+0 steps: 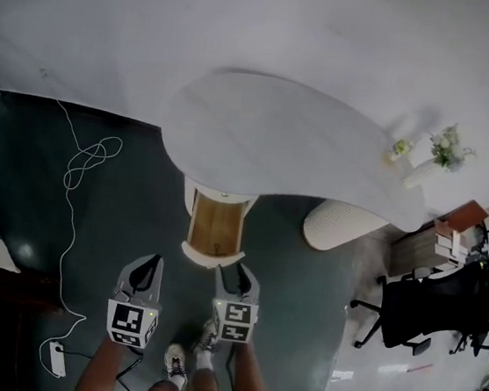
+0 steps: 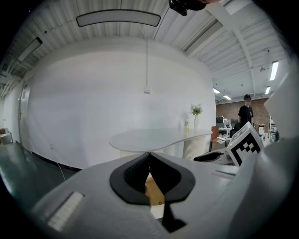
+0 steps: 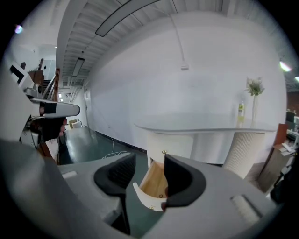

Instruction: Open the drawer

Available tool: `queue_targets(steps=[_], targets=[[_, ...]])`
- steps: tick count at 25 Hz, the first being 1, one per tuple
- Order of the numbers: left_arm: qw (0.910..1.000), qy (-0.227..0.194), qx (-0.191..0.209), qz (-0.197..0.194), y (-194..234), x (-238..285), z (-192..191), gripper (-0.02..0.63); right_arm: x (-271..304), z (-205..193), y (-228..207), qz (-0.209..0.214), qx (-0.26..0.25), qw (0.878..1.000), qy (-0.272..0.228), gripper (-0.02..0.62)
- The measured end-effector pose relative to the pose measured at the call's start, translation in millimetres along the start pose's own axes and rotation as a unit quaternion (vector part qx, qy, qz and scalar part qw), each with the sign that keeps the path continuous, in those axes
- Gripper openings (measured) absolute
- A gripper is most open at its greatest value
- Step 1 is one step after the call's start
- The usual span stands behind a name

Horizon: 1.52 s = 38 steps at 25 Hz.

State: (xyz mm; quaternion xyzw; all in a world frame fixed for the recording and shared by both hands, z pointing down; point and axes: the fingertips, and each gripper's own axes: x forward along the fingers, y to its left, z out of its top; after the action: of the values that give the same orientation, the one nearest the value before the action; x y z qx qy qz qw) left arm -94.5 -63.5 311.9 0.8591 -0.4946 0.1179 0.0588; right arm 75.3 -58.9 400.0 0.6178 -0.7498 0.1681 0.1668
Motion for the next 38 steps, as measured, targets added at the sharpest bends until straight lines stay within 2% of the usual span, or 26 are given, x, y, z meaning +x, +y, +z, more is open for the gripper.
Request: queue_targets(steps=[8,17,30,38], targets=[[0.9986,-0.047,0.024,-0.003,-17,-36,98,0.006,-85,94,-9,-0.016,-0.01,0.998,-0.064,0.133],[0.9961,-0.068,0.055,-0.015,-35,-86,156,0.006,-176,152,-7,-0.045,-0.034,0.993,-0.106,0.081],[0.9952,-0.083,0.051,-0.013,-45,-153,182,0.006,-264,176,2,-0.077,-0.04,0.985,-0.146,0.006],[0.9951,-0.088,0.043,-0.009,-45,-180,184,0.006,-289,171,16,-0.079,-0.054,0.984,-0.151,0.005]])
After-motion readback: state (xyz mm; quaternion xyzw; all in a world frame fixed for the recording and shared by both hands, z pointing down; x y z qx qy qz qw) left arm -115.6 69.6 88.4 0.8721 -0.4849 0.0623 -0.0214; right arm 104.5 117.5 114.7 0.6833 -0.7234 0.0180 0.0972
